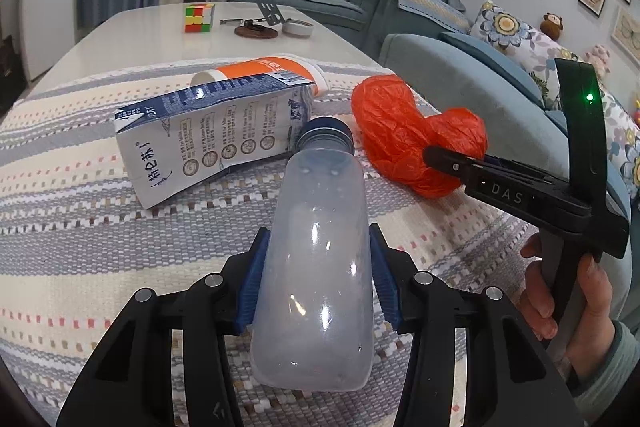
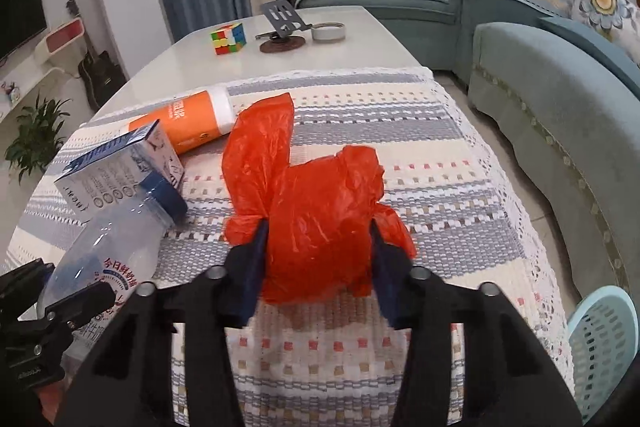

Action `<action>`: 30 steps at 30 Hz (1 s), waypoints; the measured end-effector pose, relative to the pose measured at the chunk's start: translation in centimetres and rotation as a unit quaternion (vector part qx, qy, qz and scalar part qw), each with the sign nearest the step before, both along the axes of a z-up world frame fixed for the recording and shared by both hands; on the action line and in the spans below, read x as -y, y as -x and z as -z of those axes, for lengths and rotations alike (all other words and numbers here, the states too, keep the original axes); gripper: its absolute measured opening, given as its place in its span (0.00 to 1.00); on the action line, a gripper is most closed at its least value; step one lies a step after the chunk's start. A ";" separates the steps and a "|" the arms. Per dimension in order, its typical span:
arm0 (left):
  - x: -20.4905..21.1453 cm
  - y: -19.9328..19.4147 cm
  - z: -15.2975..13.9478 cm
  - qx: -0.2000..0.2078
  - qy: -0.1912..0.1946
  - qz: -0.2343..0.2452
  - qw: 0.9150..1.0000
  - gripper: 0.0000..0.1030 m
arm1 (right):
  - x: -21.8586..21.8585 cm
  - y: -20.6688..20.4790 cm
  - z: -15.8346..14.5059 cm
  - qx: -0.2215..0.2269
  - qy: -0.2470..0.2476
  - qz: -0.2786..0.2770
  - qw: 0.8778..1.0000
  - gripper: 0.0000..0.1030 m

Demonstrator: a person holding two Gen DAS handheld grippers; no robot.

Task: Collect trash
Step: 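Grasp the clear plastic bottle with the left tool while the right grasps the red bag, then carry both items over the light blue basket and open both tools to drop them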

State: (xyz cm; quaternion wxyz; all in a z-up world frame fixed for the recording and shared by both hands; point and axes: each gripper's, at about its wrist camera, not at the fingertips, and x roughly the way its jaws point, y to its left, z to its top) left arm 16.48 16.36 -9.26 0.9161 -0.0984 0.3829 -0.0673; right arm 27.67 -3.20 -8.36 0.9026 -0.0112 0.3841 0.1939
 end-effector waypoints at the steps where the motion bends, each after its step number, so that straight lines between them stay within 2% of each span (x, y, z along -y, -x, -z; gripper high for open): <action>1: 0.1 -0.1 0.0 0.000 -0.001 0.000 1.000 0.45 | 0.2 0.1 -0.1 0.003 -0.003 0.006 1.000 0.35; 6: 0.3 0.3 -0.4 0.018 -0.014 -0.006 1.000 0.44 | 1.9 1.9 -1.2 0.034 -0.033 0.018 0.999 0.33; 11: 2.3 2.6 -2.3 0.038 0.020 0.016 0.999 0.44 | 6.1 5.0 -2.5 0.025 -0.057 0.038 0.997 0.32; 15: 5.9 3.9 -5.2 0.057 0.046 0.052 0.996 0.44 | 11.7 8.5 -5.9 0.058 -0.070 0.068 0.994 0.32; 20: 13.0 4.8 -10.2 0.096 0.048 0.110 0.988 0.44 | 19.9 12.1 -9.9 0.089 -0.069 0.128 0.985 0.32; 23: 18.4 5.2 -12.3 0.111 0.040 0.147 0.982 0.44 | 24.5 13.8 -10.9 0.096 -0.067 0.166 0.979 0.32; 27: 25.0 5.5 -13.2 0.118 0.041 0.189 0.974 0.44 | 30.0 15.6 -10.5 0.091 -0.059 0.218 0.970 0.32; 30: 29.1 5.0 -12.2 0.102 0.045 0.212 0.971 0.44 | 33.5 16.4 -8.9 0.071 -0.061 0.247 0.965 0.32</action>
